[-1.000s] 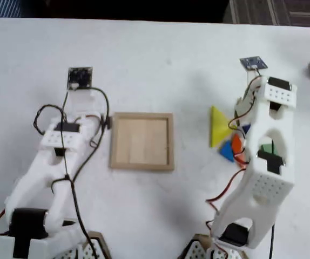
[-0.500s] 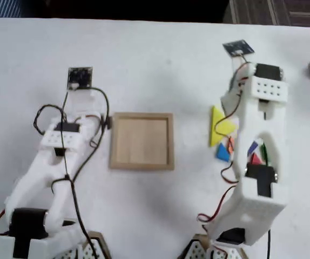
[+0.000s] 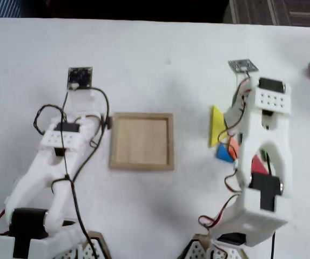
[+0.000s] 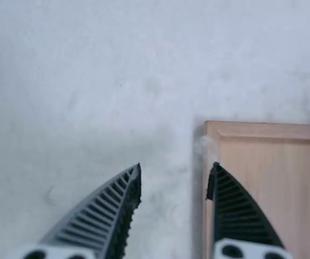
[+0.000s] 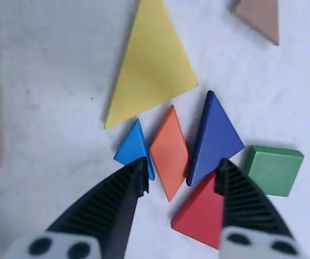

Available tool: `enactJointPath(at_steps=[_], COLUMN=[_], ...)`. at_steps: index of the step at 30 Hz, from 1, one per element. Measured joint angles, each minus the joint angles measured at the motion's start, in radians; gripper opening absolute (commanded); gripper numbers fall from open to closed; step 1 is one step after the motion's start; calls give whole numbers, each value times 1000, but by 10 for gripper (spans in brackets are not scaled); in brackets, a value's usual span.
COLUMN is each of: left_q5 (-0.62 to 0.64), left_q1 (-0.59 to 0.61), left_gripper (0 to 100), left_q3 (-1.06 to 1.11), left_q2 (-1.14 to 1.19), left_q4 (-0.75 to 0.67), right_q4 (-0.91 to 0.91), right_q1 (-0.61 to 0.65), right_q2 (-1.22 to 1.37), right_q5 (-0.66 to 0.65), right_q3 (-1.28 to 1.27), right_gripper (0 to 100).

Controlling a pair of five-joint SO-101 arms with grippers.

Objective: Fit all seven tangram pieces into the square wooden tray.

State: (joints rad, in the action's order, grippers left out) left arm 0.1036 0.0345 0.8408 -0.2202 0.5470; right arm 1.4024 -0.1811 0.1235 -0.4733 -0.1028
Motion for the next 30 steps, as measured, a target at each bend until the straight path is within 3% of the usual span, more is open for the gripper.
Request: enactJointPath(at_steps=[7,15,30], left_q5=[0,0,0], left_q1=[0,0,0], left_gripper=[211,211,211], left_q3=[0,0,0], left_q2=[0,0,0], left_q4=[0,0,0], right_q4=[-279,-434,-506], right_q1=[-86,-126,-149], right_q2=[-100,-103,97], right_q5=[-2,-2,-89], right_q3=[-290,-404,-293], right_gripper=[240,240,204])
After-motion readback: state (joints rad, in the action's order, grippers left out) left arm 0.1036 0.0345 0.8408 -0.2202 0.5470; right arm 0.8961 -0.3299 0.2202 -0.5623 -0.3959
